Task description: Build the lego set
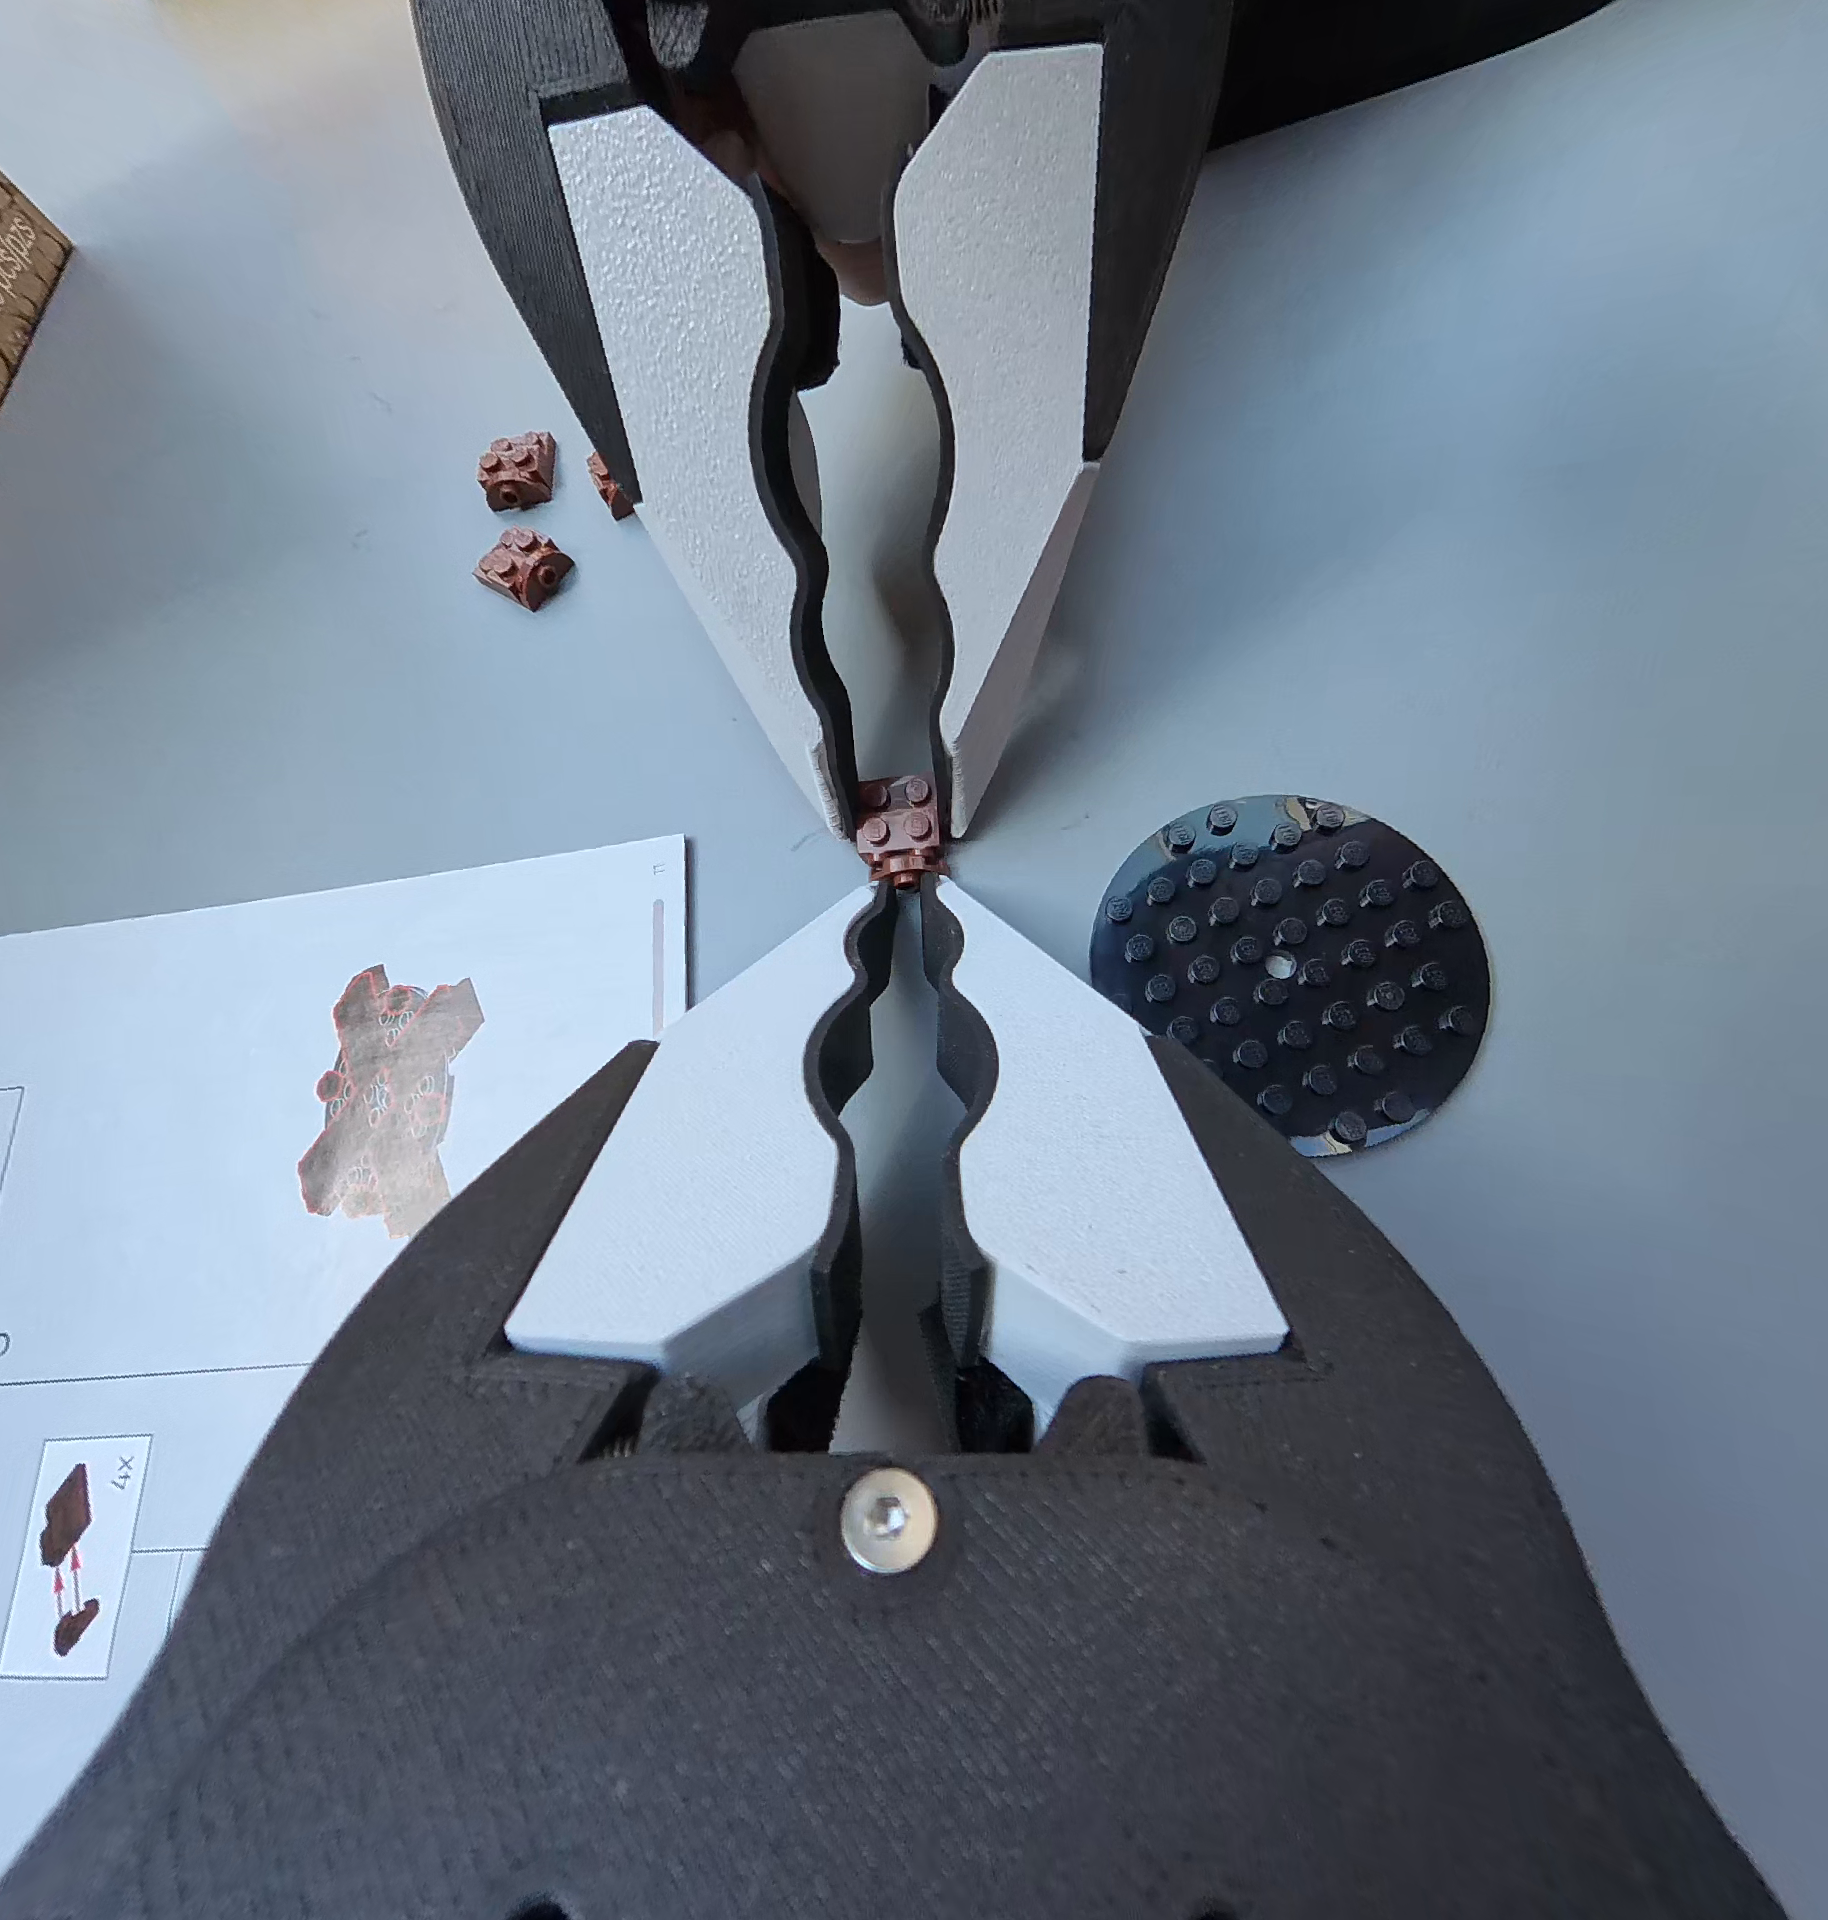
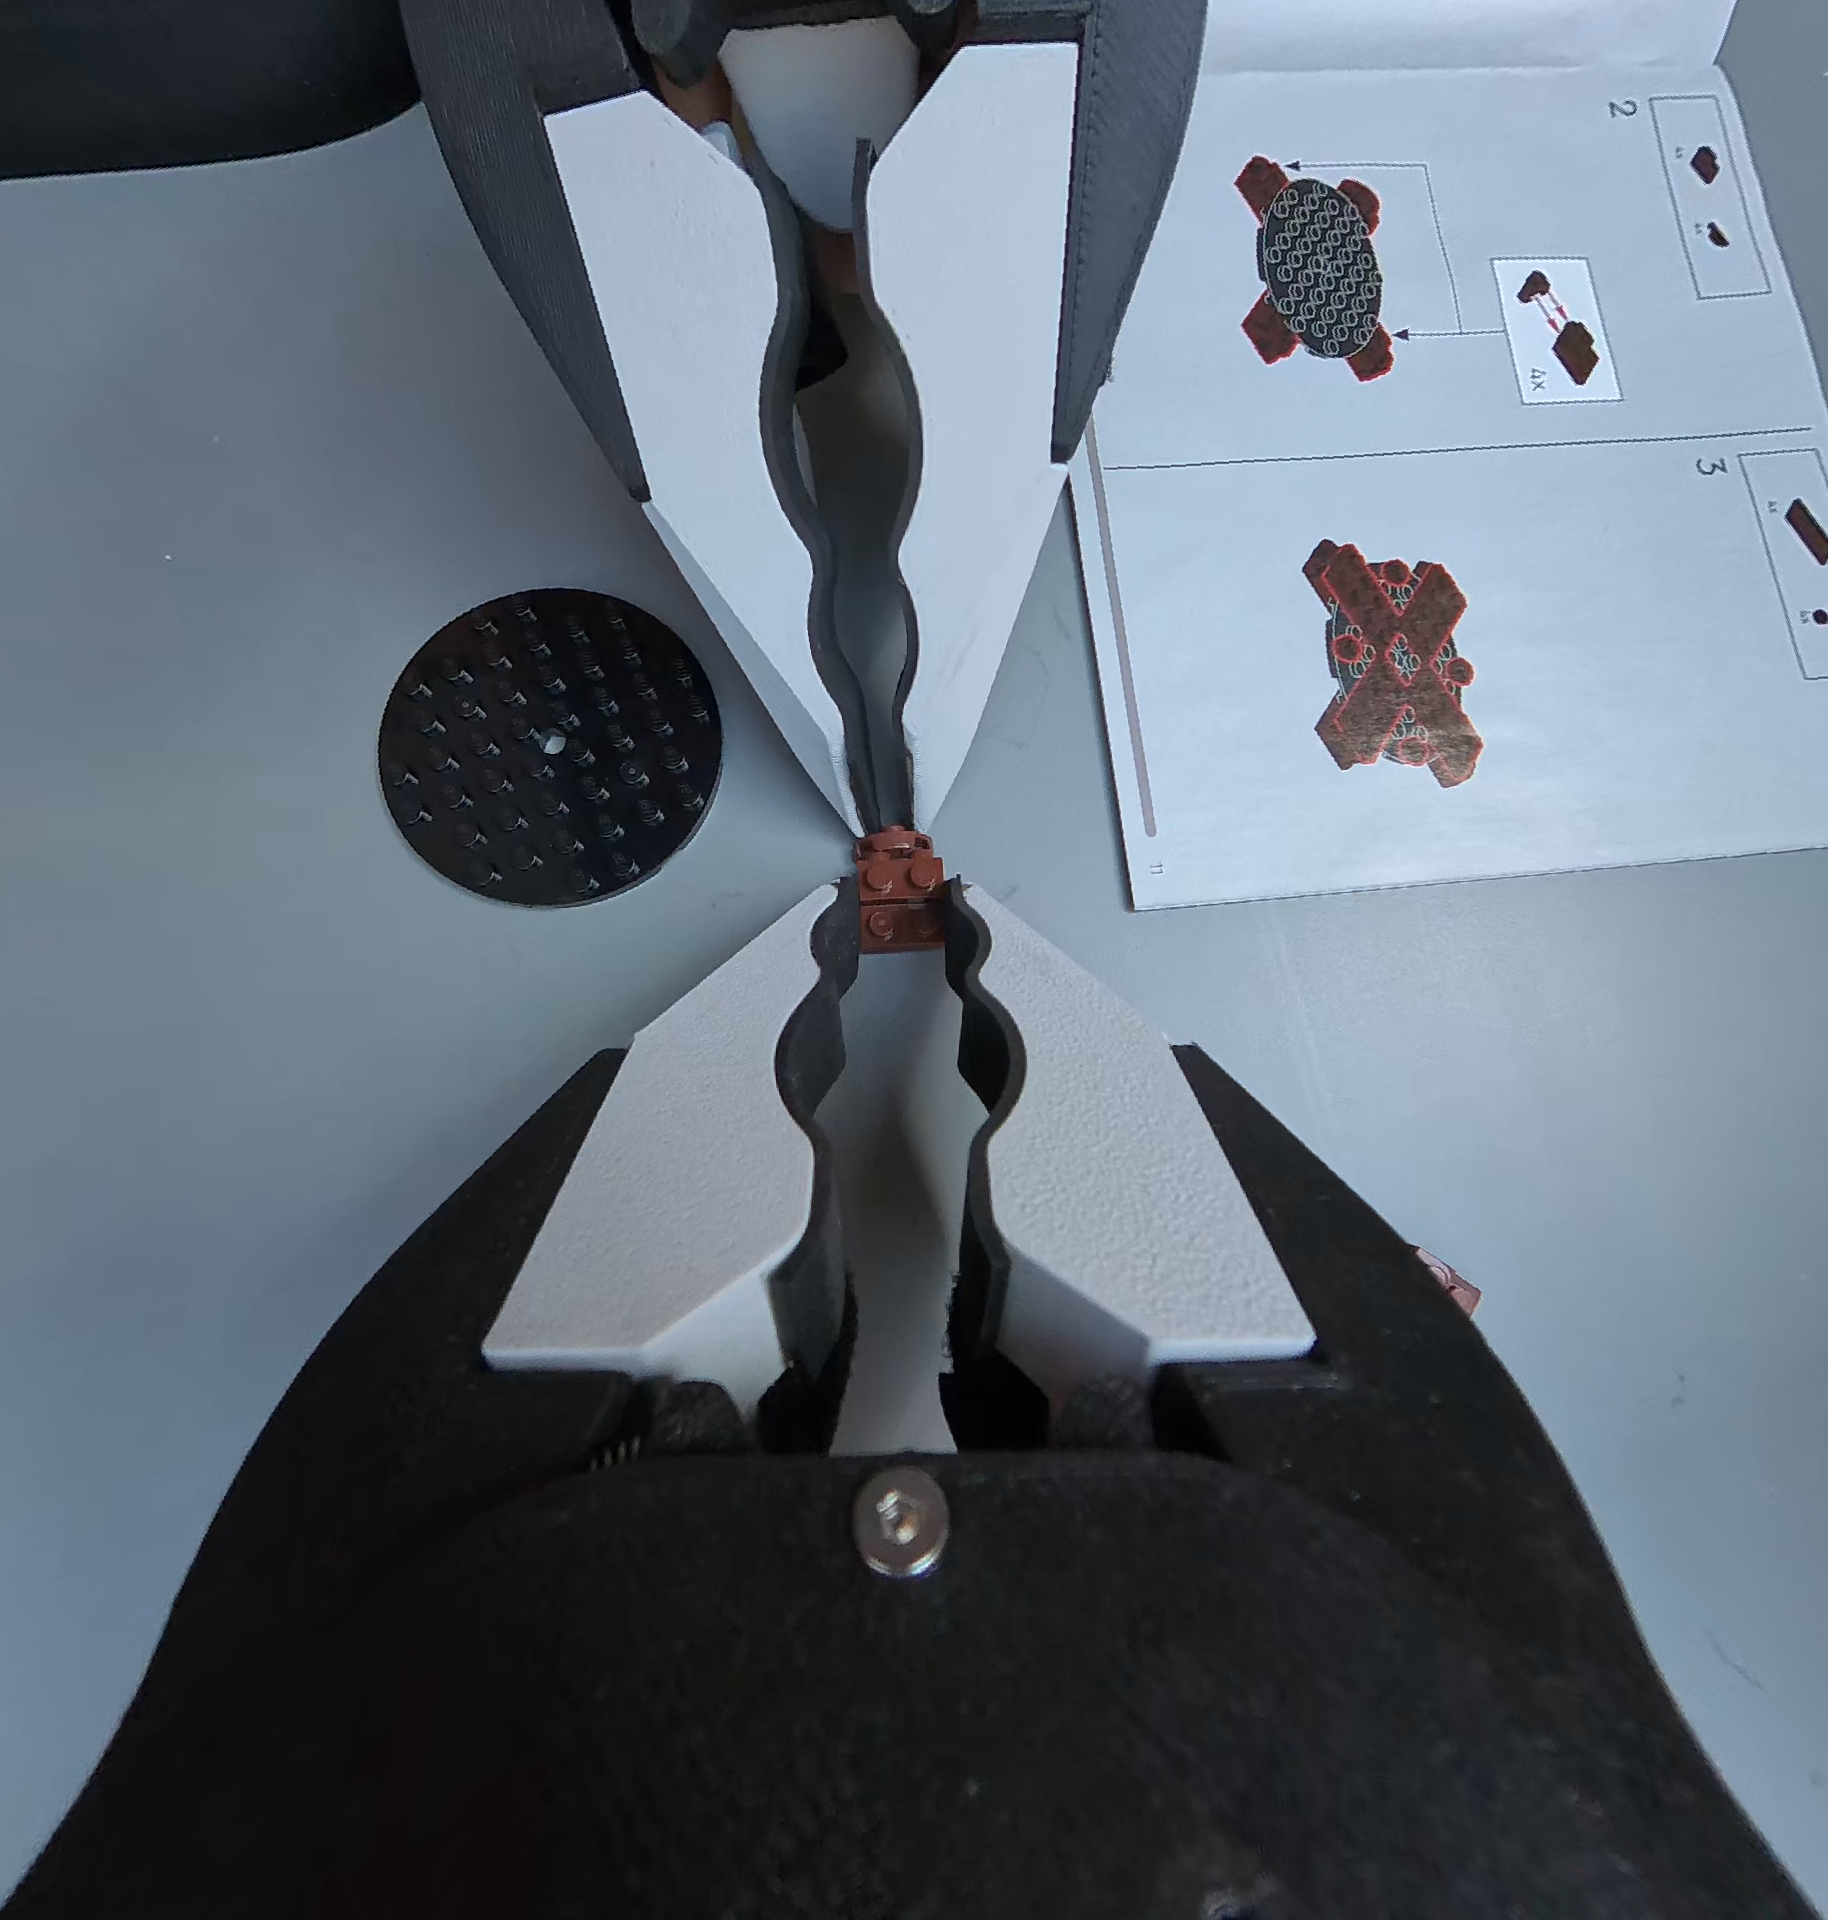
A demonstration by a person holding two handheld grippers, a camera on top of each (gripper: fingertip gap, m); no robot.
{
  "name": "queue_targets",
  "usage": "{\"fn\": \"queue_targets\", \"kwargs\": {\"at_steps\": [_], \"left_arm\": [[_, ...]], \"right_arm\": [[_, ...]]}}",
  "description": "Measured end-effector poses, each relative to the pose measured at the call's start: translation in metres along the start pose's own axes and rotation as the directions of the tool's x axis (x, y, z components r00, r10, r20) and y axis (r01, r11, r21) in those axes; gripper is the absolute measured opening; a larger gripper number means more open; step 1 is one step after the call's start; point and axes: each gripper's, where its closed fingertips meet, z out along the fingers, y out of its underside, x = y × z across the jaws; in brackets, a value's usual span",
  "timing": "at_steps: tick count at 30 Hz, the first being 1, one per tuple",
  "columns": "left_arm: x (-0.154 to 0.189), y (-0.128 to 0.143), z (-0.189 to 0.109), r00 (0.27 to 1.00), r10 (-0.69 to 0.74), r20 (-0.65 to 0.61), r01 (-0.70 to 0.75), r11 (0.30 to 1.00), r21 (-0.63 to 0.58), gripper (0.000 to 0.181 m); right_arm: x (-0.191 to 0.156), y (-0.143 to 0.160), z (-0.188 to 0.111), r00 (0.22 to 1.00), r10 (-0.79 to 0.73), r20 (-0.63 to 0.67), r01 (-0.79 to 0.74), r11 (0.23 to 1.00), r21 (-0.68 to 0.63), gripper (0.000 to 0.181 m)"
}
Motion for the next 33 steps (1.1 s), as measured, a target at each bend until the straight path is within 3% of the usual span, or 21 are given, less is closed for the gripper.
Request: {"fn": "queue_targets", "kwargs": {"at_steps": [17, 22, 25, 33], "left_arm": [[0.000, 0.000, 0.000, 1.000, 0.014, 0.006, -0.014, 1.000, 0.000, 0.000], [0.000, 0.001, -0.001, 1.000, 0.005, 0.010, -0.005, 1.000, -0.001, 0.003], [0.000, 0.004, -0.005, 1.000, -0.003, 0.014, 0.003, 1.000, -0.002, 0.003], [-0.001, 0.007, -0.010, 1.000, -0.011, 0.028, 0.010, 1.000, 0.006, 0.004]], "right_arm": [[0.007, 0.013, -0.012, 1.000, 0.009, -0.003, -0.009, 1.000, -0.014, 0.016], [0.011, 0.012, -0.015, 0.999, 0.034, -0.021, -0.033, 0.999, 0.022, 0.031], [0.005, -0.008, -0.011, 0.999, 0.039, 0.016, -0.041, 0.991, 0.124, 0.030], [0.003, -0.006, 0.005, 0.999, 0.021, 0.027, -0.024, 0.996, 0.085, 0.015]]}}
